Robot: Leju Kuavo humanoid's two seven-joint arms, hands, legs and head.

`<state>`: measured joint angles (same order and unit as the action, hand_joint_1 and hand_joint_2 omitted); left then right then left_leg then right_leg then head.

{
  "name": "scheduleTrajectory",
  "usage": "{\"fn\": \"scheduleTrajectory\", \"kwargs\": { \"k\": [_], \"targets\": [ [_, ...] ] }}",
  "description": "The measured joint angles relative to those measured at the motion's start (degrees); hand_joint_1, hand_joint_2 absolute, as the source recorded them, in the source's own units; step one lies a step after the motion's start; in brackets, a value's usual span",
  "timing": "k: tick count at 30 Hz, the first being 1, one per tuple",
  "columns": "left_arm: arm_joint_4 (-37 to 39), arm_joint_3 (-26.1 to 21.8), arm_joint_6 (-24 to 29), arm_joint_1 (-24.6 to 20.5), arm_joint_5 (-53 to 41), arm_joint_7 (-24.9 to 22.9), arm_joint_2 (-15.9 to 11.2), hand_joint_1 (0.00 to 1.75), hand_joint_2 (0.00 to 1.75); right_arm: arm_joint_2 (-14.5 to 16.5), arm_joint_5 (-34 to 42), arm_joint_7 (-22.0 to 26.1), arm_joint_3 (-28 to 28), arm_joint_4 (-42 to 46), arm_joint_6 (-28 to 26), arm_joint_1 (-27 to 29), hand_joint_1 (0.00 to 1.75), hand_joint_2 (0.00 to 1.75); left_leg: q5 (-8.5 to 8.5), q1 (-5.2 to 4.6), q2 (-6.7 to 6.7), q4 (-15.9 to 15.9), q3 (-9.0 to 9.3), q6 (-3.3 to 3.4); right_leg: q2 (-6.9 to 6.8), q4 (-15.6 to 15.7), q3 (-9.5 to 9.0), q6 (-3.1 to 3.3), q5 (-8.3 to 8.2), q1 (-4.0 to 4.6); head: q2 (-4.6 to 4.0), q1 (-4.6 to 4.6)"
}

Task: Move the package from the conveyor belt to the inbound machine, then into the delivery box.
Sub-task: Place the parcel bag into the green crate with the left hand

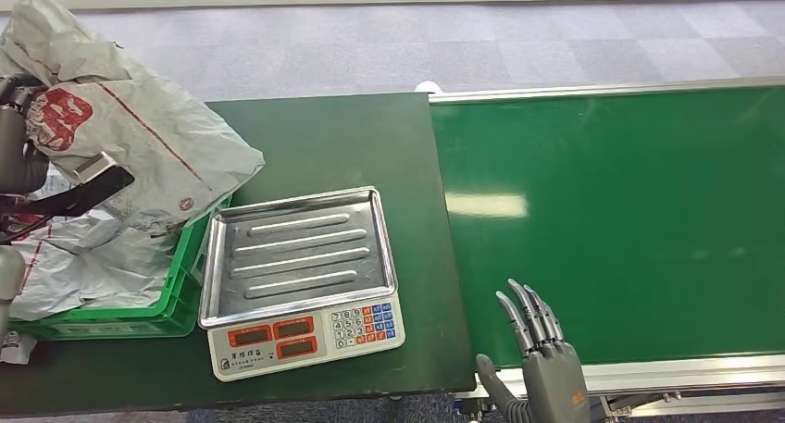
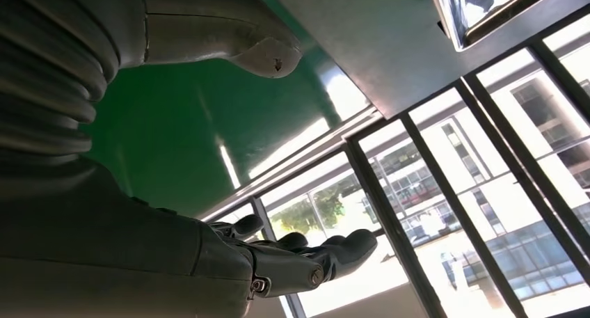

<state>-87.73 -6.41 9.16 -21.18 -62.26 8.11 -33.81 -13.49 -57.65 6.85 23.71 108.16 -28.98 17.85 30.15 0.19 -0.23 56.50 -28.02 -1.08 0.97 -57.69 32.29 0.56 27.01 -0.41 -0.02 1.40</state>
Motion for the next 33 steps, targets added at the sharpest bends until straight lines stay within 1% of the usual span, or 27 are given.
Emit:
{"fn": "scheduleTrajectory", "kwargs": {
  "k": [4,8,12,16,21,22,25,26,28,30,31,33],
  "targets": [
    [2.17,-4.17,0.88,4.14,-6.42,-0.61,0.10,1.75,1.75,0.55,-0.92,-0.99,0.00,1.21,0.31,0.70,0.00,1.75,0.06,0.00,0.11,-0.01,-0.20,-0.01,0.07,0.00,0.06,0.03,0.04,-0.04,0.00,0.01],
    [6.26,-9.29,2.00,8.24,-11.93,-1.19,0.81,1.75,1.75,1.40,-2.24,-1.56,0.00,2.36,1.16,1.31,0.00,1.75,0.01,0.02,0.14,-0.01,0.04,-0.07,0.08,-0.01,0.17,0.08,0.01,-0.02,0.00,0.00],
    [8.81,-13.10,3.36,11.59,-15.81,-2.24,1.74,1.75,1.75,2.42,-2.90,-1.58,0.00,2.72,2.08,1.25,0.00,1.75,0.01,0.03,0.09,-0.01,0.02,-0.09,0.07,-0.01,0.19,0.10,0.03,0.02,0.00,0.00],
    [10.56,-14.93,3.72,12.87,-19.89,-4.11,2.37,1.75,1.75,2.92,-3.21,-1.66,0.00,3.03,2.15,1.37,0.00,1.75,0.01,0.02,0.02,0.00,-0.01,-0.08,0.02,-0.01,0.18,0.10,0.03,0.09,0.00,0.00],
    [12.66,-15.31,3.79,12.94,-21.64,-5.02,2.51,1.75,1.75,3.04,-3.61,-1.75,0.00,3.42,2.03,2.00,0.00,1.75,0.01,0.01,0.02,0.00,-0.13,-0.08,-0.02,0.00,0.13,0.09,0.02,0.09,0.00,0.00],
    [12.92,-15.32,3.81,12.94,-21.64,-5.06,2.52,1.68,1.75,3.07,-3.61,-1.75,0.00,3.46,2.03,2.06,0.00,1.75,0.01,0.01,0.02,0.00,-0.18,-0.08,-0.02,0.00,0.13,0.09,0.02,0.08,0.00,0.00],
    [13.61,-15.32,3.80,12.91,-21.81,-5.39,2.58,0.37,0.44,3.21,-3.85,-1.84,0.00,3.55,2.03,2.18,0.00,1.75,0.02,0.01,0.03,0.00,-0.14,-0.08,-0.02,0.00,0.15,0.09,0.02,0.09,0.00,0.00],
    [13.86,-15.32,3.83,12.87,-21.93,-5.63,2.64,0.00,0.00,3.26,-4.10,-1.94,0.00,3.55,2.03,2.21,0.00,1.75,0.01,0.01,0.03,0.00,-0.08,-0.08,-0.02,0.00,0.16,0.09,0.02,0.09,0.00,0.00],
    [14.44,-15.35,4.34,12.79,-22.08,-6.02,2.92,0.00,0.00,3.30,-4.74,-2.37,0.00,3.55,2.02,2.25,0.00,1.75,0.01,0.01,0.03,0.00,0.02,-0.08,-0.02,0.00,0.16,0.10,0.02,0.09,0.00,-0.01],
    [14.79,-15.69,6.18,12.85,-21.12,-5.74,3.37,0.00,0.00,3.31,-5.18,-2.88,0.00,3.55,1.96,2.27,0.00,1.75,0.01,0.02,0.03,0.00,0.01,-0.08,-0.02,0.00,0.15,0.10,0.02,0.08,0.00,-0.01],
    [14.63,-16.15,7.60,13.00,-19.32,-5.08,3.72,0.00,0.00,3.31,-5.33,-3.13,0.00,3.55,1.92,2.29,0.00,1.75,0.01,0.03,0.03,0.00,0.00,-0.08,-0.02,0.00,0.15,0.10,0.02,0.08,0.00,-0.01],
    [13.22,-17.82,10.46,13.51,-11.53,-2.85,4.88,0.00,0.00,3.33,-5.71,-3.63,0.01,3.55,1.91,2.37,0.00,1.75,0.01,0.04,0.03,0.00,-0.06,-0.08,-0.01,-0.01,0.15,0.10,0.02,0.08,0.00,0.01]
  ]
}}
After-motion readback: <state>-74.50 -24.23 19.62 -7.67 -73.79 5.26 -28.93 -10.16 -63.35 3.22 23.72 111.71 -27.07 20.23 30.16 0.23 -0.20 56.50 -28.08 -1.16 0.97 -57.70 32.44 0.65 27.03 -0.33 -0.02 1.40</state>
